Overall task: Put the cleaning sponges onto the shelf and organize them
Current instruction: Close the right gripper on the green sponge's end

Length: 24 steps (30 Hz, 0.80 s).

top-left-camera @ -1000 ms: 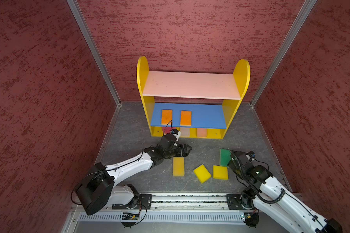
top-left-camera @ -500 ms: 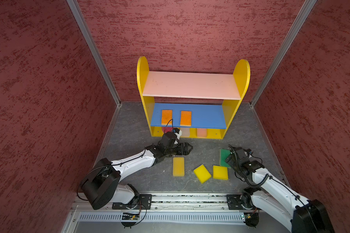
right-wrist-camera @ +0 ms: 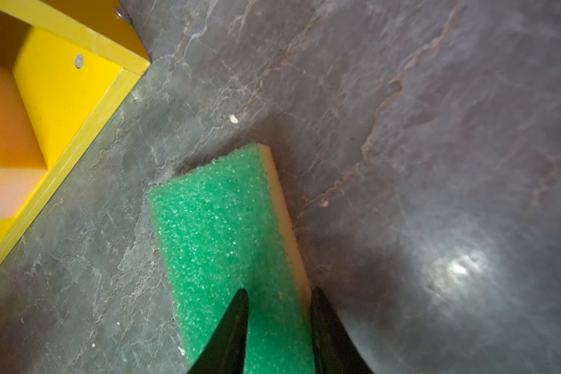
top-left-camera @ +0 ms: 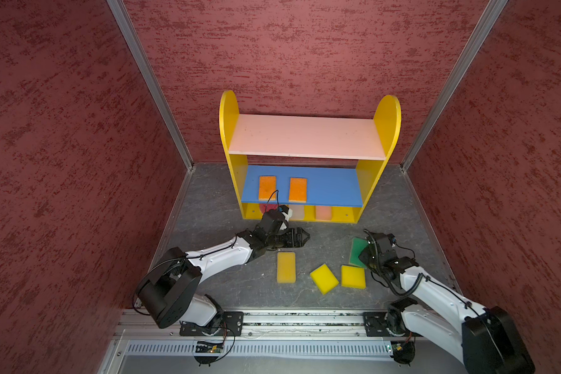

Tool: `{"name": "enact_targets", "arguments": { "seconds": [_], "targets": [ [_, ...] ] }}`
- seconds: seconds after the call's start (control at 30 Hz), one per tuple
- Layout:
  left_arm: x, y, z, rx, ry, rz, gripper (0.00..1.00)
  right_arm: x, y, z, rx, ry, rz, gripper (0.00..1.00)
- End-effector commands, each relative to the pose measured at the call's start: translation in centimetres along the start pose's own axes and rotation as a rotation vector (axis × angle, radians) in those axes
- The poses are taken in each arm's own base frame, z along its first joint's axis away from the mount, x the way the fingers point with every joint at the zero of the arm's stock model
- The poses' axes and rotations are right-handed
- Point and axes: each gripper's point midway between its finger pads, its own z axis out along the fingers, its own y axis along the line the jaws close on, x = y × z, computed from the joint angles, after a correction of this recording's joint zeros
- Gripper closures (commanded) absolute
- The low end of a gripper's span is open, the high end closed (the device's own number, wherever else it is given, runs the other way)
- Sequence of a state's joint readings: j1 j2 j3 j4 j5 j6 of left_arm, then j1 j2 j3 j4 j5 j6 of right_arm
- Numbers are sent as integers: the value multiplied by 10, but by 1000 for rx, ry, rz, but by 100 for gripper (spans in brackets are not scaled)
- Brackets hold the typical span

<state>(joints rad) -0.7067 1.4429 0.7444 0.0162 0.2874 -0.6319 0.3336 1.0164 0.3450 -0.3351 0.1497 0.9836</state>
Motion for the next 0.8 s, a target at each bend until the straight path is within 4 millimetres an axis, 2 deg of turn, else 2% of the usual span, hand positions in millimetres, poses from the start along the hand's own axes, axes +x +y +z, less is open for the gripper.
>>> {"name": "enact_targets", "arguments": {
  "seconds": [0.0, 0.13, 0.37, 0.63, 0.77],
  "targets": [
    [-9, -9, 0, 26, -16, 1, 10, 6, 0, 4, -2, 32, -8, 73],
    [-11, -10, 0, 21, -18, 2, 10, 4, -4, 2, 11, 18, -13, 88],
    [-11, -13, -3, 19, -24, 8, 10, -2, -1, -10, -9, -3, -34, 100],
    [-13, -14, -8, 11, -46, 24, 10, -12, 9, -27, -11, -15, -106, 100],
    [-18, -19, -7, 14, -48, 36, 9, -19, 23, -40, -69, -31, -119, 100]
  ]
}}
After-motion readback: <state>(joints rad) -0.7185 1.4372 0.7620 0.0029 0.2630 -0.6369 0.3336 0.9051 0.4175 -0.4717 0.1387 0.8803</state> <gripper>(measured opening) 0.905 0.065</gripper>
